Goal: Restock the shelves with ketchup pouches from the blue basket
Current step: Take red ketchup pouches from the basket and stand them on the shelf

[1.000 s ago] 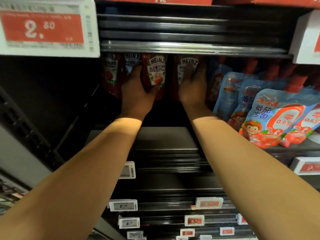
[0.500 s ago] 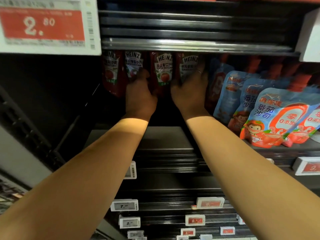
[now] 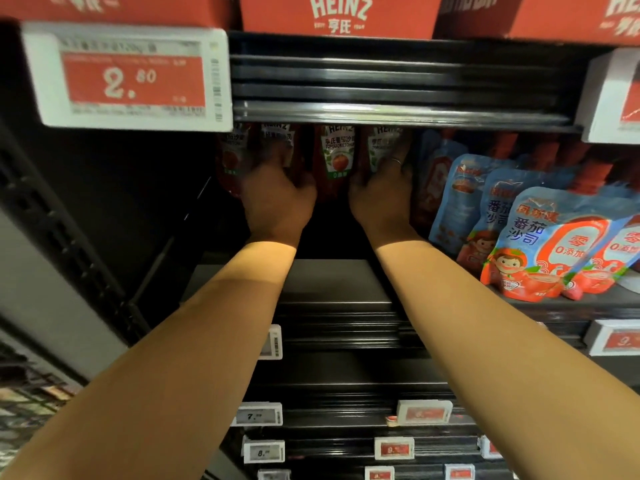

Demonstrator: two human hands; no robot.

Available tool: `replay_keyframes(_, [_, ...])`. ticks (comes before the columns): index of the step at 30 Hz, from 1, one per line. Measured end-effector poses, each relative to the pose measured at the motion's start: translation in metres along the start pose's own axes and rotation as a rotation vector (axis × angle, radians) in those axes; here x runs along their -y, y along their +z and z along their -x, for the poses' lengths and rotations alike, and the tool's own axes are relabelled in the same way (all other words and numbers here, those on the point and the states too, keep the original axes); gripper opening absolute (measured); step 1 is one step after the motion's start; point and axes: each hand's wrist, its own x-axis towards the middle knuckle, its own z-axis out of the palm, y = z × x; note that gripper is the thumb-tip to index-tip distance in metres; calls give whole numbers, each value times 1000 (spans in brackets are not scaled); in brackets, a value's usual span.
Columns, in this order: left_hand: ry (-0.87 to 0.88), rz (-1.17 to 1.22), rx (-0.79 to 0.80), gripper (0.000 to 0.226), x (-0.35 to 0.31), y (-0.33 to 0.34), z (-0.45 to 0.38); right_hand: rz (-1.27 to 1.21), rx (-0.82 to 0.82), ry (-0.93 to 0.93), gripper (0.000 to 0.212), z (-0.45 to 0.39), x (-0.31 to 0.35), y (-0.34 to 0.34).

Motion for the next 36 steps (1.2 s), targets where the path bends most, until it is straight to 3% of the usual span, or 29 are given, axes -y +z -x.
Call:
replay_keyframes(2, [-122,-7,-204,67,7,-11,-4,-28,-7,-1,101,4,-1,-5])
replay_keyframes(3, [-173,-11,-226,76,10,-15,-5,-22,-2,-6,104,5,-2,-7])
replay_keyframes(8, [-371,-8,-15,107,19,-11,-6,151,100,20,123,10,-3,-6])
replay_keyframes(17, [-338,-35,29,109,24,-4,-15,152,101,46,120,0,-5,2])
replay_keyframes(23, [-330,-83,66,115,20,-3,-17,128,100,60,136,4,-6,4])
replay_keyframes(36, [-319,-94,97,113,22,-5,-14,146,64,71,130,3,-11,6])
